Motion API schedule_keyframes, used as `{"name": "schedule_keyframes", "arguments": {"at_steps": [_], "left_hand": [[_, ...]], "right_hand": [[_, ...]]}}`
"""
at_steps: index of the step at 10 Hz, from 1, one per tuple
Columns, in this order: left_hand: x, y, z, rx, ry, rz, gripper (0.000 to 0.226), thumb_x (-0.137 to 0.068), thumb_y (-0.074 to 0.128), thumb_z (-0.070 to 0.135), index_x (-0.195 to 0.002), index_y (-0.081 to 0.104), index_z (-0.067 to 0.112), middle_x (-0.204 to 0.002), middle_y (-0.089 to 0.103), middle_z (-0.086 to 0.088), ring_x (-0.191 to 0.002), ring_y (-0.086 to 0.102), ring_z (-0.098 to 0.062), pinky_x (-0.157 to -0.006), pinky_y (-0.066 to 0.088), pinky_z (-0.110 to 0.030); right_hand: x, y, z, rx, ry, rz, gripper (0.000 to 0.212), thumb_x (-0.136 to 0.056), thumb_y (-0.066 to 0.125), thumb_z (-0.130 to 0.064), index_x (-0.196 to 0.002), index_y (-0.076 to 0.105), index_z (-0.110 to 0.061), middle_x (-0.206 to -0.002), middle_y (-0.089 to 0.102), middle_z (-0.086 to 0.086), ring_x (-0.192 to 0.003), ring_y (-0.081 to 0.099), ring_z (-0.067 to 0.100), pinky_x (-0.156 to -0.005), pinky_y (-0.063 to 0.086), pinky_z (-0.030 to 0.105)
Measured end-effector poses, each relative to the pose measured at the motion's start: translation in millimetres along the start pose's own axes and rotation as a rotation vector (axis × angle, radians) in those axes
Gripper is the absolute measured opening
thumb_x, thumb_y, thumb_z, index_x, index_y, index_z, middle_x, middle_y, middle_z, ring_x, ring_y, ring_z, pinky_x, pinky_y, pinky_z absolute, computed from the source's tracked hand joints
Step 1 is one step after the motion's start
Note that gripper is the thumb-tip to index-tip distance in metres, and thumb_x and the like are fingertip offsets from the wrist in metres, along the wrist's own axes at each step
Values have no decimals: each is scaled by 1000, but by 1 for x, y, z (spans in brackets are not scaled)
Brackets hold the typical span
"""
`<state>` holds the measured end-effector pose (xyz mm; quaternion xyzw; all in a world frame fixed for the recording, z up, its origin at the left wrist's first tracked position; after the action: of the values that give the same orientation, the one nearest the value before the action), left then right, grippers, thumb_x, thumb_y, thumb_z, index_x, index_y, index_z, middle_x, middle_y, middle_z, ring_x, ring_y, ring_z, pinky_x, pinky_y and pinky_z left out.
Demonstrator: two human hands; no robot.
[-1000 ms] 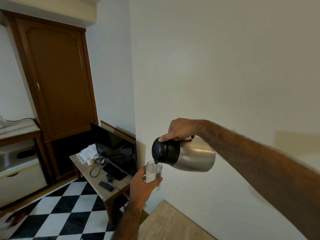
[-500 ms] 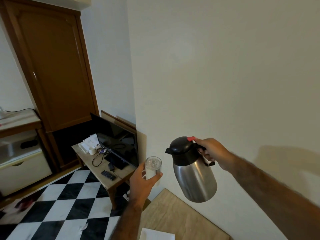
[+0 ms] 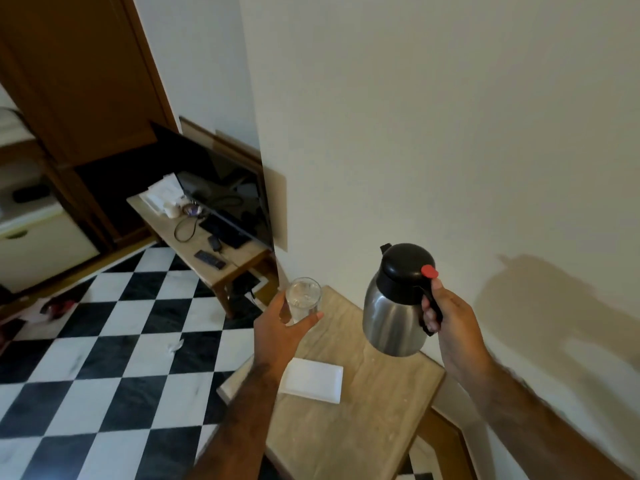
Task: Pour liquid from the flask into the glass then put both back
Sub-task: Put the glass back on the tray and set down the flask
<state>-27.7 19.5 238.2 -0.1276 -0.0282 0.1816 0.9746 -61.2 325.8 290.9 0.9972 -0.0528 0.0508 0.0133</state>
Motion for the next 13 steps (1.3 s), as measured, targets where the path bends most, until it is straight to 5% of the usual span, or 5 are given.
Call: {"name": "schedule_keyframes", "arguments": {"at_steps": [3, 5, 8, 12, 13], "left_hand": [[-24, 33, -102, -123, -126, -46, 68, -70, 84, 63, -128, 61, 35, -111, 72, 21, -109, 71, -5, -90, 55, -17], [-38, 55, -192, -119, -205, -60, 61, -72, 92, 40, -124, 61, 43, -114, 68, 38, -111, 64, 15, -81, 50, -1], [-47, 112, -336, -310, -207, -96, 65, -77, 90, 36, -133, 60, 24, -127, 70, 8, -104, 66, 1, -75, 39, 11], [-53, 139, -452, -303, -250, -86, 73, -74, 93, 23, -139, 60, 17, -137, 67, -2, -124, 63, -16, -89, 56, -13], [-55, 139, -453, -287, -233, -68, 73, -73, 93, 20, -138, 61, 14, -136, 67, -4, -123, 63, -17, -82, 53, -4]], "right_hand": [[-21, -5, 121, -142, 101, 98, 43, -95, 55, -55, -80, 68, -17, -63, 56, -5, -58, 46, 9, -73, 38, 35], [-40, -7, 215, -182, 130, 156, 40, -106, 55, -46, -78, 74, -25, -65, 60, -4, -63, 49, 13, -74, 40, 35], [-48, -16, 359, -268, 154, 182, 41, -109, 45, -36, -79, 73, -31, -66, 54, -7, -65, 43, 13, -77, 36, 32], [-41, -25, 455, -286, 171, 195, 47, -108, 40, -27, -77, 75, -31, -70, 57, -8, -70, 43, 16, -79, 38, 32], [-41, -24, 459, -298, 174, 193, 43, -107, 40, -27, -78, 72, -28, -70, 56, -5, -70, 43, 18, -76, 39, 31]]}}
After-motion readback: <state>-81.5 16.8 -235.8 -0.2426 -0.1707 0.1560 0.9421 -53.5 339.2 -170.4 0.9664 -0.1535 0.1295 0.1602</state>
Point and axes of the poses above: each hand's wrist, its own x-axis away from the middle knuckle, its own y-axis out of the palm, z = x × y, the point moved 5 cm from there along -x, towards the middle knuckle
